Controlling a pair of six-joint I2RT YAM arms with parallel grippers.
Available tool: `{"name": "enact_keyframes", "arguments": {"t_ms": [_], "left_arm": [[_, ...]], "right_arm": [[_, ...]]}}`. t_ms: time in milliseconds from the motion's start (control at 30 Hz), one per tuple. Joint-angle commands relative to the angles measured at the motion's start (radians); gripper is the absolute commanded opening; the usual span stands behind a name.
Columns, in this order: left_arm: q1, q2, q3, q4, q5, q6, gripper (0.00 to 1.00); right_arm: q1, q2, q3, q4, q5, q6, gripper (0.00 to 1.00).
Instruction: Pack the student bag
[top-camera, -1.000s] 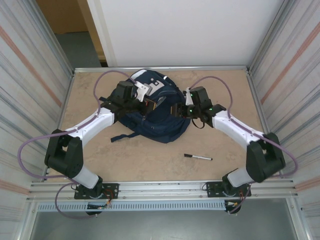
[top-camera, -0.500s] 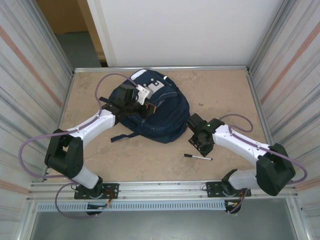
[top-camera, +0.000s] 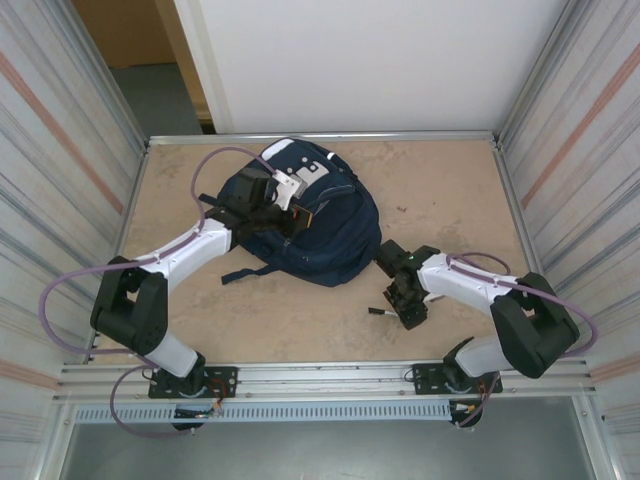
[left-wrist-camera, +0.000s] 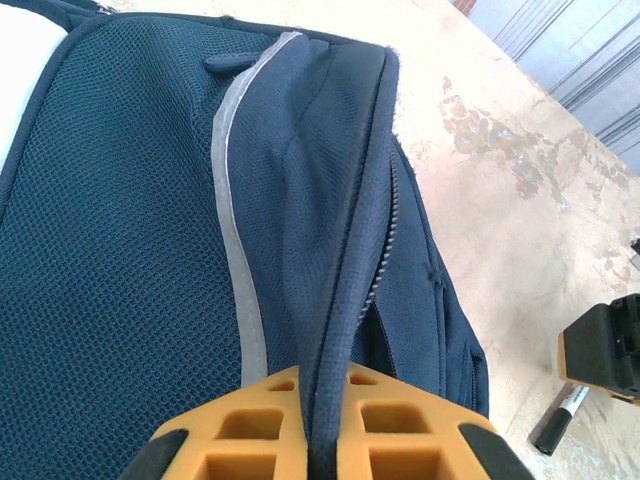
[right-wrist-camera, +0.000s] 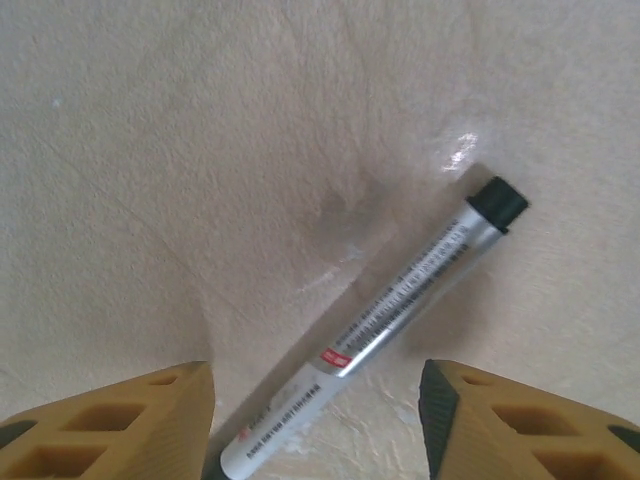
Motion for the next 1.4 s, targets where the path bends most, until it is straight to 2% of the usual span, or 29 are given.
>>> {"name": "enact_keyframes", "arguments": {"t_ms": [0,100,200,400,500,600,733,800,967,1033,1067,1133,1200,1367], "left_arm": [[-0.007,0.012,0.024,-0.004,0.041,0.007,0.00],[-0.007,0.005,0.017,0.002,0.043,-0.001,0.00],[-0.007,0.005,0.037,-0.032,0.034,0.014,0.00],[-0.008,-0.017,0.044,-0.051,0.038,-0.010,0.01],[-0.007,-0.032,0.083,-0.124,0.060,-0.018,0.02],[-0.007,-0.054,0.087,-0.113,0.065,-0.037,0.02],[-0.004,-0.053,0.117,-0.134,0.097,-0.050,0.01],[-0.003,-0.056,0.113,-0.114,0.105,-0.065,0.00],[0.013,-0.041,0.147,-0.077,0.148,-0.135,0.00],[0.011,-0.042,0.155,-0.063,0.154,-0.153,0.00],[0.013,-0.040,0.157,-0.055,0.155,-0.158,0.00],[0.015,-0.032,0.173,-0.071,0.156,-0.157,0.00],[0.017,-0.029,0.187,-0.112,0.156,-0.143,0.01],[0.022,-0.037,0.171,-0.150,0.112,-0.144,0.03]], "right_arm": [[0.008,0.020,-0.059,0.069,0.034,0.105,0.48],[0.003,0.008,-0.083,0.115,0.024,0.113,0.28],[0.029,-0.048,-0.057,0.063,0.096,0.110,0.08],[0.033,-0.166,0.028,0.026,0.157,0.032,0.05],[0.072,-0.211,0.073,0.101,0.183,0.020,0.04],[0.079,-0.193,0.139,0.229,0.148,-0.013,0.01],[0.055,-0.092,0.284,0.303,0.135,-0.115,0.01],[0.038,-0.031,0.333,0.376,0.102,-0.151,0.02],[0.056,0.140,0.409,0.572,0.121,-0.194,0.04],[0.039,0.234,0.467,0.629,0.068,-0.217,0.17],[0.028,0.283,0.506,0.680,0.031,-0.285,0.26],[0.012,0.345,0.578,0.688,-0.016,-0.380,0.38],[0.004,0.342,0.565,0.675,-0.017,-0.379,0.45],[-0.013,0.228,0.450,0.656,0.000,-0.409,0.49]]}}
